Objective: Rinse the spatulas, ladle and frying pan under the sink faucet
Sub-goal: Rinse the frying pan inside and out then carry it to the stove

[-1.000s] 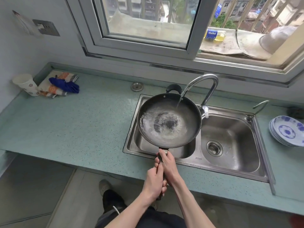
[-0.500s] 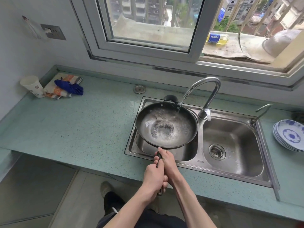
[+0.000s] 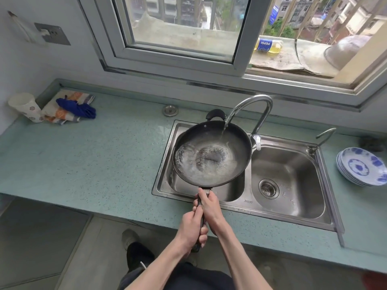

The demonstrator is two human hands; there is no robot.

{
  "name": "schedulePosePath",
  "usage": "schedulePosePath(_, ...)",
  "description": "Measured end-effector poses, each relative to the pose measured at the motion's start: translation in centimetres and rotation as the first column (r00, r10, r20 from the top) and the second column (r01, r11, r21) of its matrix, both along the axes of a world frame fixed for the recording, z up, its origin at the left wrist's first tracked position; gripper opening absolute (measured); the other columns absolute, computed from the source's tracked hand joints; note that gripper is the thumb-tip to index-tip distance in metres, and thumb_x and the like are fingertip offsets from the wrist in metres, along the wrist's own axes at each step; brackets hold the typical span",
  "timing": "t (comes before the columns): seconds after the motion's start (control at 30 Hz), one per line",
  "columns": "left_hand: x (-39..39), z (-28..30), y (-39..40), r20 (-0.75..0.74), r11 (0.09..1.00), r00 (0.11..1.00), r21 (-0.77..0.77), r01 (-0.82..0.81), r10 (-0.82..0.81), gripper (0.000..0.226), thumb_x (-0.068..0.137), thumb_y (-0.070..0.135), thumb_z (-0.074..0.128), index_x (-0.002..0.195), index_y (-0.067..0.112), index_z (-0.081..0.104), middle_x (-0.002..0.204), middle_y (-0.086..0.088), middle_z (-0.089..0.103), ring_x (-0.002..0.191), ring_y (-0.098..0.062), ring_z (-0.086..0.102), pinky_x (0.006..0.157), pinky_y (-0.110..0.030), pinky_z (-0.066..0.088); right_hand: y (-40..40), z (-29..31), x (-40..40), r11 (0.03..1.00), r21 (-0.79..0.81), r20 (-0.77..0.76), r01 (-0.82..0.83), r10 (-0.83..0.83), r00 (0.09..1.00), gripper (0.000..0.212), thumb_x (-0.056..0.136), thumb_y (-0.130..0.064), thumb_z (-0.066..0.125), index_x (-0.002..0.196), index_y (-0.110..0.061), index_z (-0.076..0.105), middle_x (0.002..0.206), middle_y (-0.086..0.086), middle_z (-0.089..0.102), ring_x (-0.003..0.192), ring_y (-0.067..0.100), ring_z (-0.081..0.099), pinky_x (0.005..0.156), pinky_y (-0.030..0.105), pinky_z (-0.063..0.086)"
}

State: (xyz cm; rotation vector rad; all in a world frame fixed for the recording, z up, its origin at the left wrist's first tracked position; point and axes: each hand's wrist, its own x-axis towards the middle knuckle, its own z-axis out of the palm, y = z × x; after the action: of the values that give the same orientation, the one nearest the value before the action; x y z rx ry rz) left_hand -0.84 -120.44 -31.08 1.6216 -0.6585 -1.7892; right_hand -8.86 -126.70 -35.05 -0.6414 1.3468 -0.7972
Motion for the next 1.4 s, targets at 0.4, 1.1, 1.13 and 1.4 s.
schedulePosePath(0.4,1.0,1.1,0.2,0.328,0.988,0.942,-0.105,0.109,-0.069,0.030,0.105,0.029,0.046,0.081,0.012,0.050,0.050,-0.002,0.051,0.039,-0.023,0.045,0.040,-0.028,0.036,-0.2,-0.7,1.1,0.993,0.115,0.347,0.010,-0.050,0.937,0.024,0.108,-0.030,0.053,0.101,-0.006,0.056,0.069,0.004,0.054,0.058,0.017,0.051,0.064,0.032,0.046)
schedulePosePath(1.1,1.5,2.8,-1.2,0.962,0.869,0.207,0.056,0.491,-0.179,0.034,0.108,0.039,0.033,0.115,0.012,0.051,0.104,-0.010,0.074,0.101,-0.033,0.069,0.076,-0.041,0.046,-2.6,0.0,4.6,0.973,0.230,0.652,-0.031,-0.131,0.747,0.043,0.086,-0.016,0.062,0.066,-0.027,0.025,0.053,-0.011,0.023,0.045,0.005,0.022,0.047,0.018,0.032)
schedulePosePath(1.13,1.6,3.0,-1.3,0.966,0.863,0.186,0.063,0.502,-0.179,0.034,0.109,0.040,0.031,0.116,0.013,0.050,0.104,-0.008,0.075,0.100,-0.031,0.070,0.076,-0.041,0.047,-2.8,0.0,4.7,0.972,0.230,0.691,-0.042,-0.133,0.711,0.044,0.085,-0.018,0.062,0.065,-0.027,0.023,0.052,-0.012,0.023,0.045,0.005,0.021,0.048,0.018,0.033)
schedulePosePath(1.4,1.6,3.3,-1.6,0.980,0.832,0.117,0.072,0.550,-0.162,0.029,0.110,0.040,0.027,0.113,0.019,0.046,0.101,-0.006,0.075,0.098,-0.026,0.072,0.075,-0.040,0.052,-3.2,1.0,4.5,0.971,0.230,0.801,-0.069,-0.148,0.580,0.044,0.085,-0.017,0.057,0.061,-0.026,0.021,0.049,-0.012,0.021,0.041,0.006,0.019,0.050,0.016,0.037)
